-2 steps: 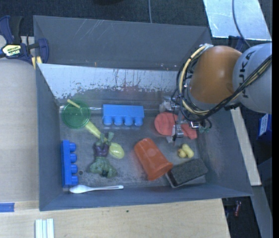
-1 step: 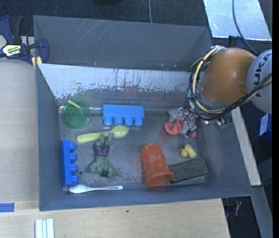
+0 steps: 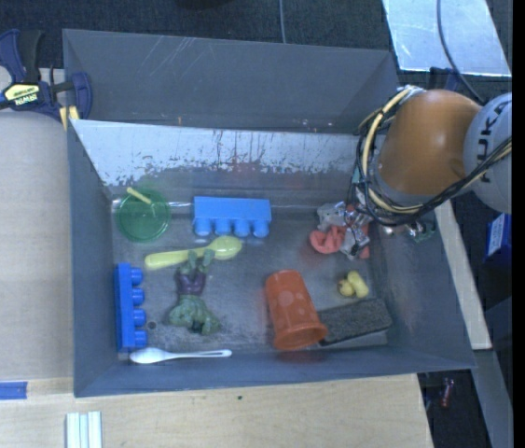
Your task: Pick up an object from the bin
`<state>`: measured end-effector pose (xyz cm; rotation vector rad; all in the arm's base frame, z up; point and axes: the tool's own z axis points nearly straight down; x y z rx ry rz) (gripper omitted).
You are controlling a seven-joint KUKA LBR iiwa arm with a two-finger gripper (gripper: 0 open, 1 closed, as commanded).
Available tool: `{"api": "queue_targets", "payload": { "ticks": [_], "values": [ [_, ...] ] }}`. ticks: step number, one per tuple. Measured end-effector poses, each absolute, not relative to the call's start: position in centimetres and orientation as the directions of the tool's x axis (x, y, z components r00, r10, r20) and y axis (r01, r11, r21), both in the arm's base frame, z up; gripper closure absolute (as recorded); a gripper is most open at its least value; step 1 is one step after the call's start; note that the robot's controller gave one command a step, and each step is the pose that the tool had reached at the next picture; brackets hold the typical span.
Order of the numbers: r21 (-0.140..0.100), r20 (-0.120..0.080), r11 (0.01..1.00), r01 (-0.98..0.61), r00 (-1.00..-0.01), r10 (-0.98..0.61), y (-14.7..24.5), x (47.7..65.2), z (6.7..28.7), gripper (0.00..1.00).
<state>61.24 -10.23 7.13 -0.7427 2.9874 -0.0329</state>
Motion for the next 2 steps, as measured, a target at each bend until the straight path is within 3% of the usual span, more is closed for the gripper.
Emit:
{"api": "queue_targets", "payload": {
  "ticks": [1,2],
  "values": [
    [-0.036,-0.056,0.884,-0.467,-0.882,-0.468,-10.2,61.2,7.1,1.0],
    [-0.038,-0.059,0.876,-0.481,-0.874,-0.482,-11.1,62.5,20.5,1.0]
  ]
}}
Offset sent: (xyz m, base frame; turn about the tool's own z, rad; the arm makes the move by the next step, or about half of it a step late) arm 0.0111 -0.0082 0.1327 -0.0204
